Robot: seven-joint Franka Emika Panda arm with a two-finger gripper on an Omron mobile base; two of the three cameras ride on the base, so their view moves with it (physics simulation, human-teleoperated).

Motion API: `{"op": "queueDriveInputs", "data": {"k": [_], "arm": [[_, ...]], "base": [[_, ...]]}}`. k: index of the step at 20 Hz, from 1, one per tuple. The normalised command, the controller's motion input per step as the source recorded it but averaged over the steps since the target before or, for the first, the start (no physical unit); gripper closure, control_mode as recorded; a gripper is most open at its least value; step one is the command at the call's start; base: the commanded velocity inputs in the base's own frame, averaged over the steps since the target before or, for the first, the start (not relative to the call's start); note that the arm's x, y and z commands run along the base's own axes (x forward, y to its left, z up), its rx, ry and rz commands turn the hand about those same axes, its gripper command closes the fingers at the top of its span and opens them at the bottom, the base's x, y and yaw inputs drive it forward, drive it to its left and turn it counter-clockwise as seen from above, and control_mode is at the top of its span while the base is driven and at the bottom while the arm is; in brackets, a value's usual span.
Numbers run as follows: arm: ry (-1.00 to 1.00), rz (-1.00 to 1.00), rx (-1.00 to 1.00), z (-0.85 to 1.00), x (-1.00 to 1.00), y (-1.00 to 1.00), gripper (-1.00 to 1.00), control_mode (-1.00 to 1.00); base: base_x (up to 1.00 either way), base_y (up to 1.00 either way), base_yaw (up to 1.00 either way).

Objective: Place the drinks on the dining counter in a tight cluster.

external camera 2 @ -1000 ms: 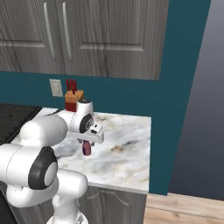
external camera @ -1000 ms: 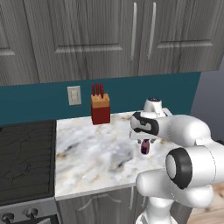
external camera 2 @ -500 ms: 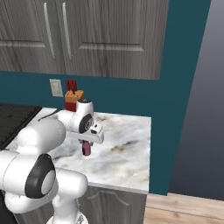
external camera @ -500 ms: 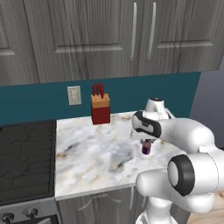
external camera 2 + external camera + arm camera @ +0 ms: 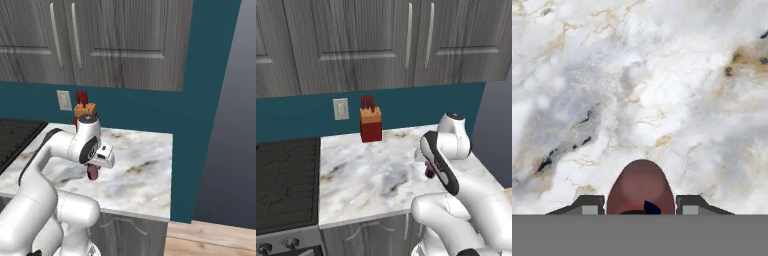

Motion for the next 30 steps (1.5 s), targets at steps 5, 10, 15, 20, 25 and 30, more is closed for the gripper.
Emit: {"op": "queueDriveInputs", "data": {"k": [5, 10, 15, 20, 25, 30], "arm": [[-0.01, 0.03, 0.00, 0.98, -0.57, 0.00, 1.00, -1.00], [0.00, 0.04, -0.01, 0.86, -0.45, 0.00, 1.00, -1.00], [0.00, 0.05, -0.03, 0.78, -0.21, 0.00, 1.00, -1.00], [0.00, 0.06, 0.00, 0.14, -0.11, 0.07, 1.00, -1.00], [0.00, 0.00, 0.00, 0.00, 0.00, 0.00, 1.00, -1.00], [0.00, 0.00, 0.00, 0.00, -0.31, 0.00, 1.00, 1.00]], "base": [[0.00, 0.00, 0.00], [0.00, 0.00, 0.00], [0.00, 0.00, 0.00], [0.00, 0.00, 0.00], [0.00, 0.00, 0.00], [-0.16, 0.00, 0.00]]}}
